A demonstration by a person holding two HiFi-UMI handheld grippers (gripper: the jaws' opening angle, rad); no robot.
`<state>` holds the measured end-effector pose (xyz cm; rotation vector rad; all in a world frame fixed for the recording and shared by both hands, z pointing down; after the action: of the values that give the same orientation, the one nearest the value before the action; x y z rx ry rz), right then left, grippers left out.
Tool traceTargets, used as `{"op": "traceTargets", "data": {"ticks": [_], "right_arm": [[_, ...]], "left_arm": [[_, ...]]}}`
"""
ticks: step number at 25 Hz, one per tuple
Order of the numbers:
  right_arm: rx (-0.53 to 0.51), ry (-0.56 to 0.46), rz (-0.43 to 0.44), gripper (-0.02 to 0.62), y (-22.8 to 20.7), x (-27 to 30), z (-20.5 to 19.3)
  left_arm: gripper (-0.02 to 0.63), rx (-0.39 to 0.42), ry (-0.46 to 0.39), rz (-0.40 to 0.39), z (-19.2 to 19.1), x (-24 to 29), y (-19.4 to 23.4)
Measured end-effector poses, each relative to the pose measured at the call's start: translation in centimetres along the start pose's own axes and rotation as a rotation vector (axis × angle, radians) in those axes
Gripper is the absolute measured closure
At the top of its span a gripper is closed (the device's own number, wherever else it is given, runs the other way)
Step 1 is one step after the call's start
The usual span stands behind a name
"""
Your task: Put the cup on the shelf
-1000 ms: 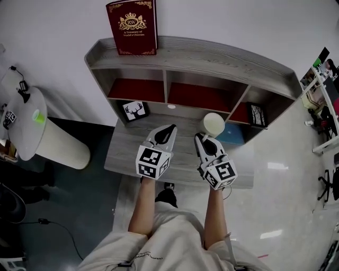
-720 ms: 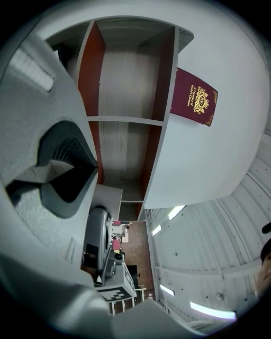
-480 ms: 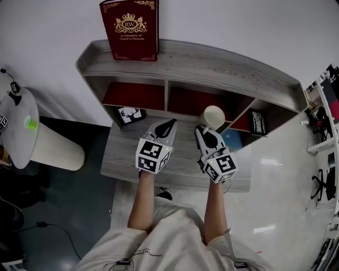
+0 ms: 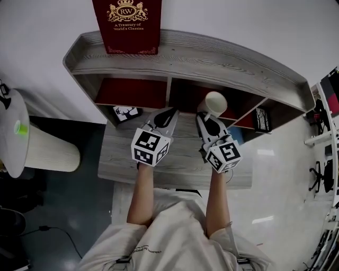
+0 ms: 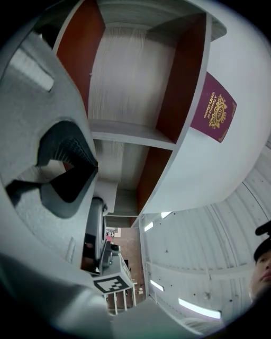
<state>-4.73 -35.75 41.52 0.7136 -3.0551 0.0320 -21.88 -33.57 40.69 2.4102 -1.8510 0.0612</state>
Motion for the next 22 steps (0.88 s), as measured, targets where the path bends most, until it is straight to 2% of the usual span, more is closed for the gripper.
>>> {"op": "traceTargets", "data": {"ticks": [2, 12, 17, 22], "right_arm": [[0.007, 0.016, 0.007, 0.578, -0.3, 0.7, -0.5], [0.013, 0.106, 0.035, 0.577, -1.4, 4.4, -1.0], [0.042, 0.146, 0.029, 0.577, -2.1, 5.1, -0.9], [0.072, 0.177, -0.009, 0.577, -3.0, 4.8, -0.8]], "left_arm": [[0.595, -0.008, -0.007, -0.006, -0.1, 0.3, 0.4], [0.595, 0.054, 0.008, -0.091, 0.4, 2.1, 0.8], [0.595, 0.096, 0.030, -0.133, 0.4, 2.7, 1.0], [0.595, 0.097, 0.029, -0.150, 0.6, 3.3, 0.8]]}}
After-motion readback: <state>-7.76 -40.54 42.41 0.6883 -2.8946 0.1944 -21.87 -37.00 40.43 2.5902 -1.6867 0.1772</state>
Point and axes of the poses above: the fingertips, and each gripper's own axes: x forward along the fingers, y to its left, z out of its top, the point moved 8 cm from there along -x, backward along the fingers, and after that the axes turned 13 degrees about z, right-handed, at the moved point
